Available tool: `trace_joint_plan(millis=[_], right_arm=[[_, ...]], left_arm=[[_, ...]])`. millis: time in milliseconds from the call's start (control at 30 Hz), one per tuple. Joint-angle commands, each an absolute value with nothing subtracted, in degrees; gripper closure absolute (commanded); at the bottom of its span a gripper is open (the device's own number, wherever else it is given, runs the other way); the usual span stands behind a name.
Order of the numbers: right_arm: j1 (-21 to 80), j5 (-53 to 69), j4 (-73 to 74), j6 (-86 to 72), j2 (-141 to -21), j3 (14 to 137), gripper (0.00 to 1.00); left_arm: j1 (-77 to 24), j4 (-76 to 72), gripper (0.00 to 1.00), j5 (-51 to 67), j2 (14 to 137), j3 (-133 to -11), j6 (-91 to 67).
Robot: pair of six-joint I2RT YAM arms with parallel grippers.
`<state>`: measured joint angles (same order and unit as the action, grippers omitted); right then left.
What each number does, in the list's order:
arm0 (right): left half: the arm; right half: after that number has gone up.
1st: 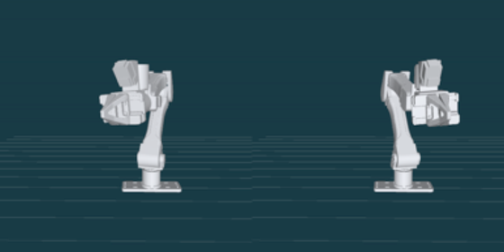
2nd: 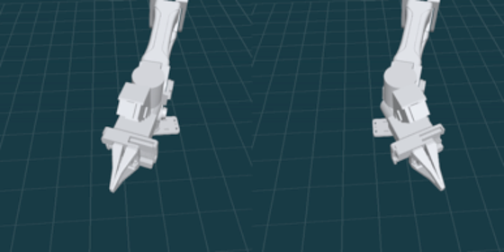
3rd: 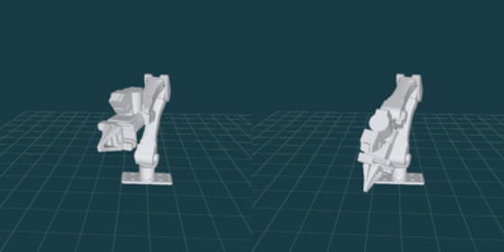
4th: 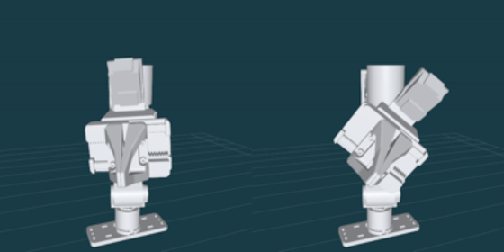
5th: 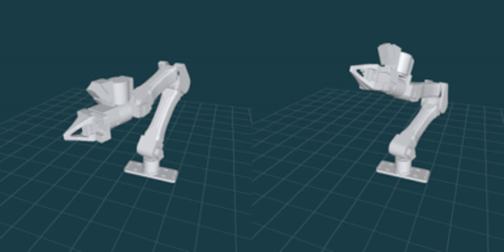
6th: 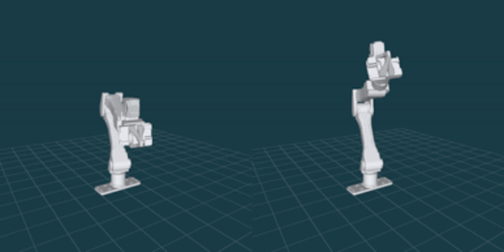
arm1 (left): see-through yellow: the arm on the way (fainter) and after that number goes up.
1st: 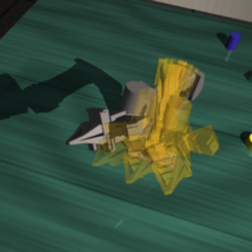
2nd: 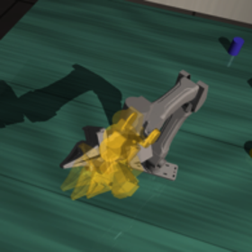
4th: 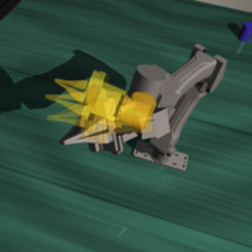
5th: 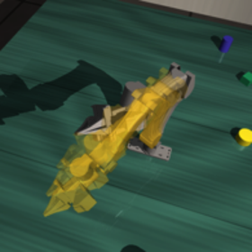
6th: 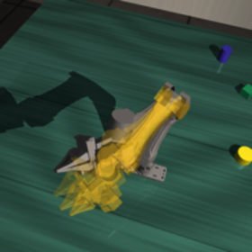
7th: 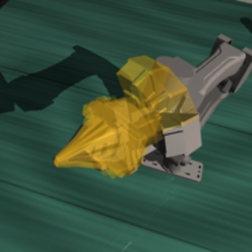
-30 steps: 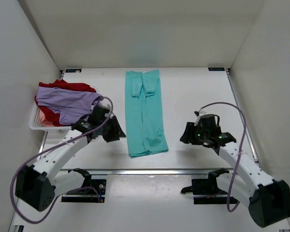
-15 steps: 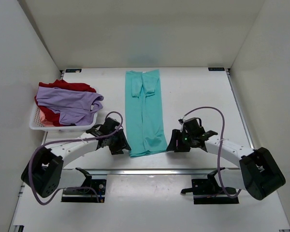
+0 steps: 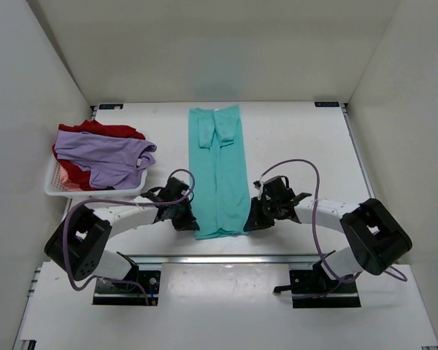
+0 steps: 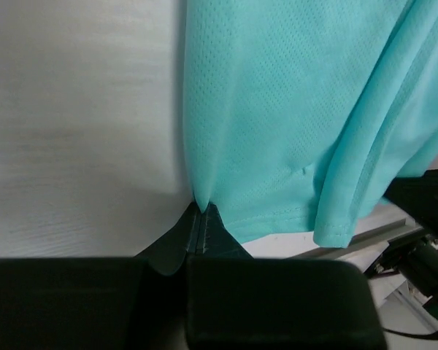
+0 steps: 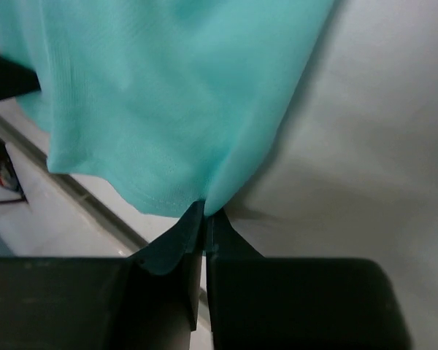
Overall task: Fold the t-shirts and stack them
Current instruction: Grab the bottom of the folded rectangular tshirt with both arms
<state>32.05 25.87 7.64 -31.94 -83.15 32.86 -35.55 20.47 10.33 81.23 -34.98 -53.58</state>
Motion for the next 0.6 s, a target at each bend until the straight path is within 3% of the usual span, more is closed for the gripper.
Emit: trace_joint_plan(millis=[0, 333, 567], right_arm=[[35.58, 25.66, 10.11, -33.56, -81.74, 28.14, 1.0], [37.01, 30.84, 18.19, -39.47, -64.34, 18.72, 1.0], [30.94, 36.2, 21.52, -32.18, -70.03, 25.2, 1.0]], left_arm=[[-36.73, 21.79, 1.0, 10.63, 78.94, -31.39, -52.91], [-36.3, 31.37, 1.0, 15.37, 66.28, -26.1, -52.56], [-31.47, 33.13, 1.0, 19.95, 69.42, -30.74, -48.79]])
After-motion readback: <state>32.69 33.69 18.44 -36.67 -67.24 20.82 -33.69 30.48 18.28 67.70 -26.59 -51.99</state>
